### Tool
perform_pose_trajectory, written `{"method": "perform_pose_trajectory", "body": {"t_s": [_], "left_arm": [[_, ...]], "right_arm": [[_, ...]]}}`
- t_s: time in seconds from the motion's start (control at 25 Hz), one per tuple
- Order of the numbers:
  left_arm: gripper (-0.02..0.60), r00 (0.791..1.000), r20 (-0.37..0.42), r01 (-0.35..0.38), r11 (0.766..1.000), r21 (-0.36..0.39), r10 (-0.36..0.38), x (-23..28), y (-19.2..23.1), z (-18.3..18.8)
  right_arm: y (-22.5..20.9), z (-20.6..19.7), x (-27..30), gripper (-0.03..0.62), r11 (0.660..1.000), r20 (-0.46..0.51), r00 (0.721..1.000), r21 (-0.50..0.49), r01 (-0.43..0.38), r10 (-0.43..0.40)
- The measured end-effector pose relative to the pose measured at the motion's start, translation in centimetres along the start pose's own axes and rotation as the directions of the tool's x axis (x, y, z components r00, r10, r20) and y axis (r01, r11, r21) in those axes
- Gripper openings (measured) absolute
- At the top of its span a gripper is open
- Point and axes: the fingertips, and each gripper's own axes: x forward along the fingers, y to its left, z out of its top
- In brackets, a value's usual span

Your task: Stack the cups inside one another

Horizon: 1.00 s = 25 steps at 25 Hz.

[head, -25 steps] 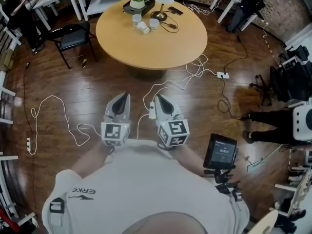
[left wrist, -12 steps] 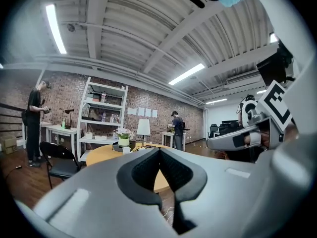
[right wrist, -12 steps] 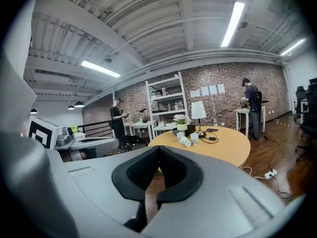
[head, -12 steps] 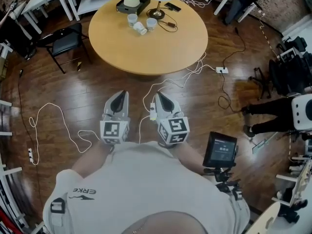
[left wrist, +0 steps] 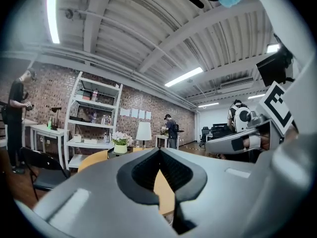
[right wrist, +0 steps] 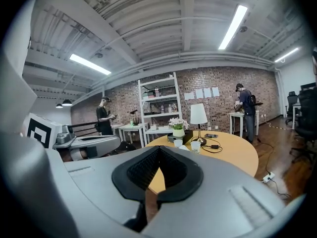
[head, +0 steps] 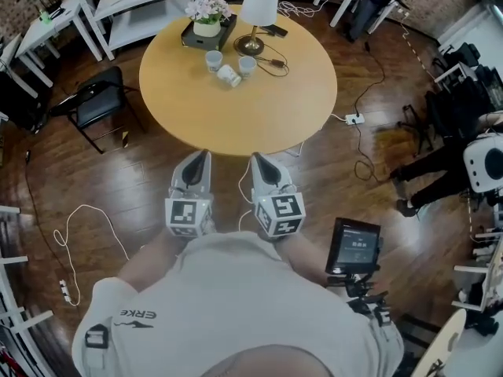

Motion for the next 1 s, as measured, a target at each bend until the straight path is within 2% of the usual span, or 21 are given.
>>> {"method": "perform_pose_trajectory", "body": {"t_s": [0.24, 0.52, 1.0], "left_arm": [[0.002, 0.999, -0.005, 0.039, 0.999, 0.011, -0.039, 2.4, 4.4, 0.8], [0.002, 0.999, -0.022, 0.028, 0.999, -0.023, -0.029, 6.9, 7.4, -0.2], [0.002, 0.998, -0.044, -0.032, 0.999, 0.027, 0.033, 18.7, 11.5, -0.1]], "right_arm": [[0.5, 0.9, 4.3, 0.014, 0.998, -0.002, 0.998, 0.009, 0.058, -0.058], [-2.6, 1.6, 8.5, 0.014, 0.995, -0.005, 0.995, 0.0, 0.101, -0.101], [-9.5, 4.0, 19.6, 0.014, 0.999, -0.028, 0.999, 0.013, 0.046, -0.046]]}}
